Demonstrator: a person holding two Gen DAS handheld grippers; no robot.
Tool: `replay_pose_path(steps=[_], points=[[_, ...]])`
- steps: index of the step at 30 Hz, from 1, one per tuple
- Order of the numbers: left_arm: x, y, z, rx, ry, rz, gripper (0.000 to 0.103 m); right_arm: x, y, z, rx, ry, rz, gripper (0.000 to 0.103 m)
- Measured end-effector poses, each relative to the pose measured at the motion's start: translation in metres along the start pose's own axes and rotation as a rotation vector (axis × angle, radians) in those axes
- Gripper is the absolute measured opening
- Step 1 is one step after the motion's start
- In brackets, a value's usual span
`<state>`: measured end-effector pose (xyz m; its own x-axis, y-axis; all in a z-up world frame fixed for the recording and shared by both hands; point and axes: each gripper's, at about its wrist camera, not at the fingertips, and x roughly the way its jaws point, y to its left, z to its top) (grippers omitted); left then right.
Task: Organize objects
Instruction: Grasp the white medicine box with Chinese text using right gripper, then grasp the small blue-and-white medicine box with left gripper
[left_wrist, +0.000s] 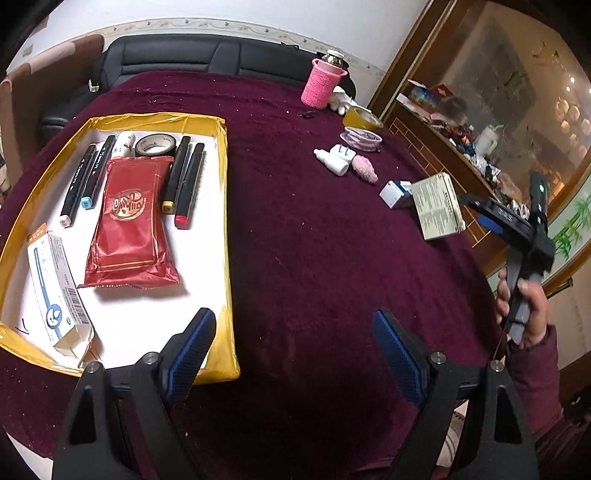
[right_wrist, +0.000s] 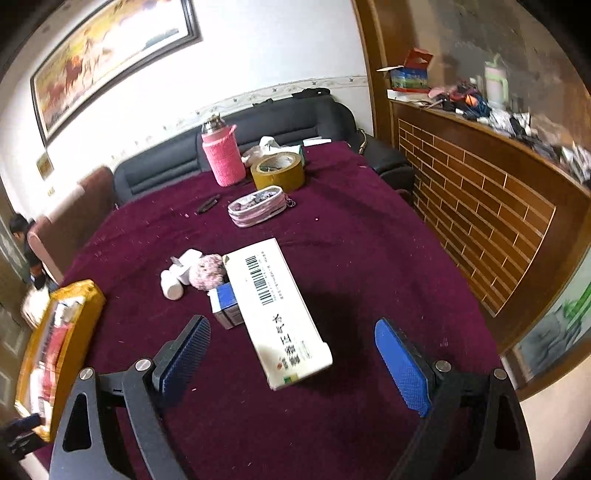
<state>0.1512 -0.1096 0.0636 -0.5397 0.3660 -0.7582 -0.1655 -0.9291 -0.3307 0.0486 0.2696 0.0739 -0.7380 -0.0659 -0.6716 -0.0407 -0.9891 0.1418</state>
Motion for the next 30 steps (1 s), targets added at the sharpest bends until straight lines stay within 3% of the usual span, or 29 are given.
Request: replay_pose_path(steps=[8,13,14,15,17,24,27,30], points=[[0.001,-0.011,0.001,0.023,-0.012,-0.014,0.086,0.031,0.006,0.003,-0.013,0.031,-0.005,0.094],[0.004,-0.036,0.012,0.118,-0.018,-0.025,0.086,0.044,0.013,0.000,-0.049,0.028,-0.005,0.092],[0.004,-0.041,0.015,0.137,-0.021,-0.023,0.086,0.045,0.014,-0.001,-0.058,0.026,-0.004,0.084],[0.007,-0.049,0.020,0.170,-0.027,-0.016,0.086,0.047,0.015,-0.002,-0.064,0.029,0.001,0.065],[0.012,-0.063,0.030,0.219,-0.041,-0.008,0.086,0.049,0.014,-0.006,-0.057,0.037,0.016,0.047],[0.055,-0.121,0.073,0.432,-0.111,0.024,0.086,0.035,-0.024,-0.022,0.094,-0.058,0.091,0.045],[0.091,-0.147,0.091,0.510,-0.068,0.028,0.086,0.031,-0.053,-0.027,0.226,-0.072,0.147,0.045],[0.123,-0.167,0.104,0.542,-0.023,0.009,0.085,0.027,-0.069,-0.027,0.280,-0.095,0.141,0.045]])
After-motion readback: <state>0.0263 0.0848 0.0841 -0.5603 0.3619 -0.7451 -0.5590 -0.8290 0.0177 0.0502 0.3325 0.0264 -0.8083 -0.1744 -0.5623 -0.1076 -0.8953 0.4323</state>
